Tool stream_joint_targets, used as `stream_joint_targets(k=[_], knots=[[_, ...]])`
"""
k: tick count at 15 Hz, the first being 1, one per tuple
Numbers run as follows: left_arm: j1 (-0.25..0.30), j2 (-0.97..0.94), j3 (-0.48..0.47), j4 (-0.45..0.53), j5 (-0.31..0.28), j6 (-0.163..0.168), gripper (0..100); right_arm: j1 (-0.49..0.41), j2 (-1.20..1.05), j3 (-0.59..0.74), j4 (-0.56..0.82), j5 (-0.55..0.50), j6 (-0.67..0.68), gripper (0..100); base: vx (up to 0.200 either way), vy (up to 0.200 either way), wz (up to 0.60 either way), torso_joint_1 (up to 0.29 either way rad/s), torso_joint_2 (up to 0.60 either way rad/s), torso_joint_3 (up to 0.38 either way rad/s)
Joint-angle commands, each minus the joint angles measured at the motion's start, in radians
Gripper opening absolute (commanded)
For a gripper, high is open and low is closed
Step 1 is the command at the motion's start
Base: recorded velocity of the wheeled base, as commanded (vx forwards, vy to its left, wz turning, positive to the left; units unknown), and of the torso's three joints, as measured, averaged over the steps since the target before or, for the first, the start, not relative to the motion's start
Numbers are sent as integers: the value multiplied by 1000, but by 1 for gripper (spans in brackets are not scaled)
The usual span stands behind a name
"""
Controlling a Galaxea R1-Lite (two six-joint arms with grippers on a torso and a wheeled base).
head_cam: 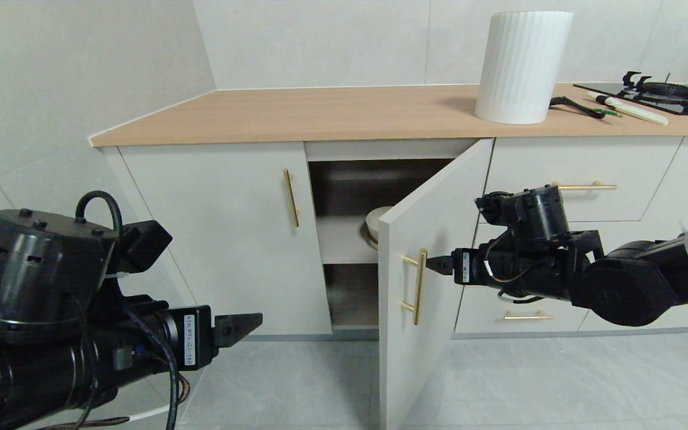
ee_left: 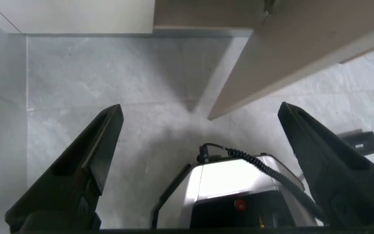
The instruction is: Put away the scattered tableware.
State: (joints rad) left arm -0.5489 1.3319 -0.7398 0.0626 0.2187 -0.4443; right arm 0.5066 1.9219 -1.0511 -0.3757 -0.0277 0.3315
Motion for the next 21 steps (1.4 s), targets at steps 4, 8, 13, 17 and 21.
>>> stream_joint_targets(k=[4,8,13,17,21], knots=[[-2,0,0,-3,5,-1,100,9,78,-52,-20,-11,1,100,0,0,0,0,0,0],[-11,0,0,-4,45,1,100,26,146,-106,-45,-63,18,100,0,0,0,0,0,0],[-9,0,2,-4,47,1,100,41,177,-107,-121,-98,37,100,200,0,0,0,2,4],[-11,0,0,-6,51,-1,100,59,183,-130,-121,-100,104,100,0,0,0,0,0,0],[-9,0,0,-6,53,-1,100,99,258,-273,-117,-176,265,100,0,0,0,0,0,0]])
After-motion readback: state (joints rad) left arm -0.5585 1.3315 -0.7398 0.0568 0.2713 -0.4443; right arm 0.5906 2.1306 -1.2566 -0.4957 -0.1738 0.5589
